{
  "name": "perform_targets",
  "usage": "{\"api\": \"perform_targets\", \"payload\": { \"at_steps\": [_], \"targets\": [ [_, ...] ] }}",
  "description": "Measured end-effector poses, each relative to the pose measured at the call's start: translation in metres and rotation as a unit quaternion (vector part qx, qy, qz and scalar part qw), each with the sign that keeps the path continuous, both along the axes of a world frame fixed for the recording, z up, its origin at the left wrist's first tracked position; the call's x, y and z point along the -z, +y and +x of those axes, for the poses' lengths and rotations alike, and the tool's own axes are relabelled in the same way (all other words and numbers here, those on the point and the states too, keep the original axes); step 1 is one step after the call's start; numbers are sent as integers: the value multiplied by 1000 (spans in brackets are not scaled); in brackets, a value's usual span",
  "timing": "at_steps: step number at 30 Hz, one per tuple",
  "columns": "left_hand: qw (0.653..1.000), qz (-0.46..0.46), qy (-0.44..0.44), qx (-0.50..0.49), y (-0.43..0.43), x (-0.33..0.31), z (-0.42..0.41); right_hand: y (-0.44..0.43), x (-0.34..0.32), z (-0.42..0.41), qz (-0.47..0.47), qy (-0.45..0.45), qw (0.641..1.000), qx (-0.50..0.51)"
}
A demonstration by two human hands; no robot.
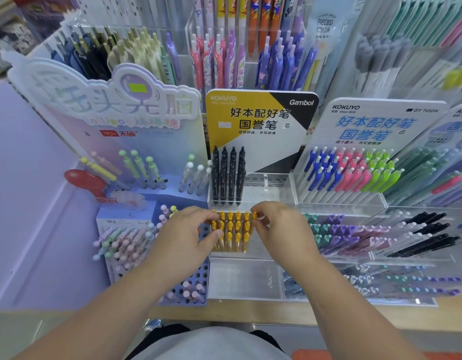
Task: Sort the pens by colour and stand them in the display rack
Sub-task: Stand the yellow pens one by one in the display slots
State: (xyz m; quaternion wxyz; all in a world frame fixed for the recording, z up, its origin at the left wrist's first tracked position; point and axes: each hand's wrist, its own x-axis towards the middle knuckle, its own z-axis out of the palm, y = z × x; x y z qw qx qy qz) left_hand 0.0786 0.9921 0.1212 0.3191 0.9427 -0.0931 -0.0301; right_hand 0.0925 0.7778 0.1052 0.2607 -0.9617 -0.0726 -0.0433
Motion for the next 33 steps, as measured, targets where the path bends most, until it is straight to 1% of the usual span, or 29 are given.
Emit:
{"api": "perform_targets", "payload": {
  "at_steps": [5,8,12,16,20,24,27,29,33],
  "targets": [
    [1000,-14,12,-5,-1,-2,2,1,-1,-2,-5,12,1000,11],
    [999,-40,34,-11,0,-6,2,2,-6,-12,25,14,999,32],
    [997,-67,46,10,7,-11,0,3,-16,-37,87,-3,992,93],
    [993,-114,4,32,19,-20,-14,8,-19,-77,130,9,979,158],
    [981,-163,-1,110,38,-27,-36,30,-15,-136,144,12,960,242],
    [965,-176,36,189,61,-20,-66,62,-7,-209,151,23,926,344],
    [950,-179,120,227,73,-1,-95,84,8,-273,170,52,892,416],
    [939,-136,156,274,75,14,-113,95,17,-319,197,71,857,470],
    [900,-32,239,364,51,47,-139,106,28,-405,231,78,801,546]
  ]
}}
